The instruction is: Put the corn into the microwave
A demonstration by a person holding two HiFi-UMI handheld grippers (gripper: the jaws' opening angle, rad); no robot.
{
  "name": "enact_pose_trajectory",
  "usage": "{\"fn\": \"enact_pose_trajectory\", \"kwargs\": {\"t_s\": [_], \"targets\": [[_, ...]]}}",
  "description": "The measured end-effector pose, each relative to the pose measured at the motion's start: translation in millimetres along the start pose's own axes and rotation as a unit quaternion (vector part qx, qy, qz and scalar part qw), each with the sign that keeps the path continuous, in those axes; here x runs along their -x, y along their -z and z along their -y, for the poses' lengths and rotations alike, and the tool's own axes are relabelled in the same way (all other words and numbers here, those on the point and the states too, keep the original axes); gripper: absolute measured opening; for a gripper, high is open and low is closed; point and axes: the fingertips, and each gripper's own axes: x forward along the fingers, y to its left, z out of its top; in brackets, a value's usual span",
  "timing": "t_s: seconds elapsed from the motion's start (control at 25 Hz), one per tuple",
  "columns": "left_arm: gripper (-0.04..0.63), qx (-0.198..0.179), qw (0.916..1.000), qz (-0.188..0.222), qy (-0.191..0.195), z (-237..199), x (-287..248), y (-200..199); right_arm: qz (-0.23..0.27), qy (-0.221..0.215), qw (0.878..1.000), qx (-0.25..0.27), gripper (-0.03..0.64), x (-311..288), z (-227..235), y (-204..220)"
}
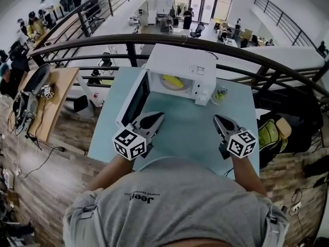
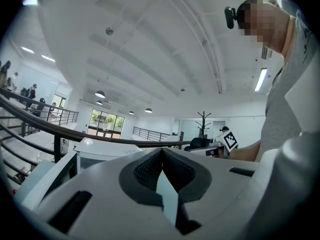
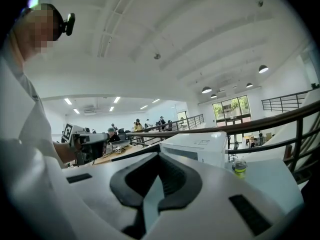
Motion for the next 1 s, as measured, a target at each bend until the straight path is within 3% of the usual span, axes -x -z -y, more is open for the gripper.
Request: {"fn": "enact_pose_trajectory", "kwargs": {"t_s": [0.48, 1.0], "targets": [[0.018, -0.009, 0.9998, -0.002, -0.016, -3.3, 10.7, -0.6, 0.01, -0.002, 0.999, -0.034, 0.017, 0.8, 8.0, 5.1], [0.018, -0.006, 0.9996, 0.001, -0.027, -5.0, 21.7, 0.4, 0.003, 0.001, 1.0, -0.013, 0.017, 0.9, 2.6, 5.7]]}}
